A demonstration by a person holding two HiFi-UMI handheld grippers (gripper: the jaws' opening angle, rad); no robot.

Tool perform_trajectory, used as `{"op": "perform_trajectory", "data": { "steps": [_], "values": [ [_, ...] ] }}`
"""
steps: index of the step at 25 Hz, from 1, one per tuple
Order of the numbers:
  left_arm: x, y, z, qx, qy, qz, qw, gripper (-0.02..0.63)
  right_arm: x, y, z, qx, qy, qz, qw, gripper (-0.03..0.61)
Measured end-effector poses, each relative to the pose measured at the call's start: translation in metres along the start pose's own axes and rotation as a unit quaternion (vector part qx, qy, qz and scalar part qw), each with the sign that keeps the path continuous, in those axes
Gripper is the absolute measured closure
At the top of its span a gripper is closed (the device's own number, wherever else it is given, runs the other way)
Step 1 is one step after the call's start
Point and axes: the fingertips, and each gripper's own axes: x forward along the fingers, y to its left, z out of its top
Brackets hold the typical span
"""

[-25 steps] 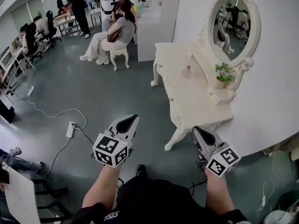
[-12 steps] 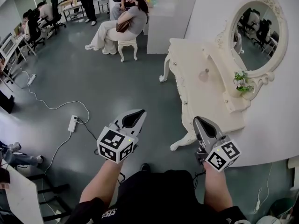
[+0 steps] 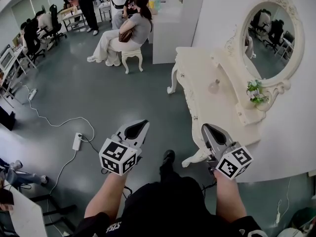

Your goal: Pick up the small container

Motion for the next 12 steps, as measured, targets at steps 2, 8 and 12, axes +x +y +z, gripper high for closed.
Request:
{"op": "perform_trajectory", "data": {
  "steps": [2, 8, 12],
  "values": [
    [0.013, 0.008, 0.003, 0.005, 0.0, 0.0, 1.0, 0.609, 0.009, -0.015, 0.002, 0.002, -0.004, -0.002, 1.0, 0.568],
    [0.071, 0.04, 0.018, 0.012, 0.007, -0.004, 0.9999, 0.609, 0.047, -0.07, 0.016, 0.006, -0.019, -0.003, 1.0, 0.568],
    [0.131, 0.059, 0.032, 0.017, 0.011, -0.012, 0.9997, 0.609, 0.078, -0.123, 0.027, 0.008, -0.023, -0.011, 1.0, 0.568]
  ]
}}
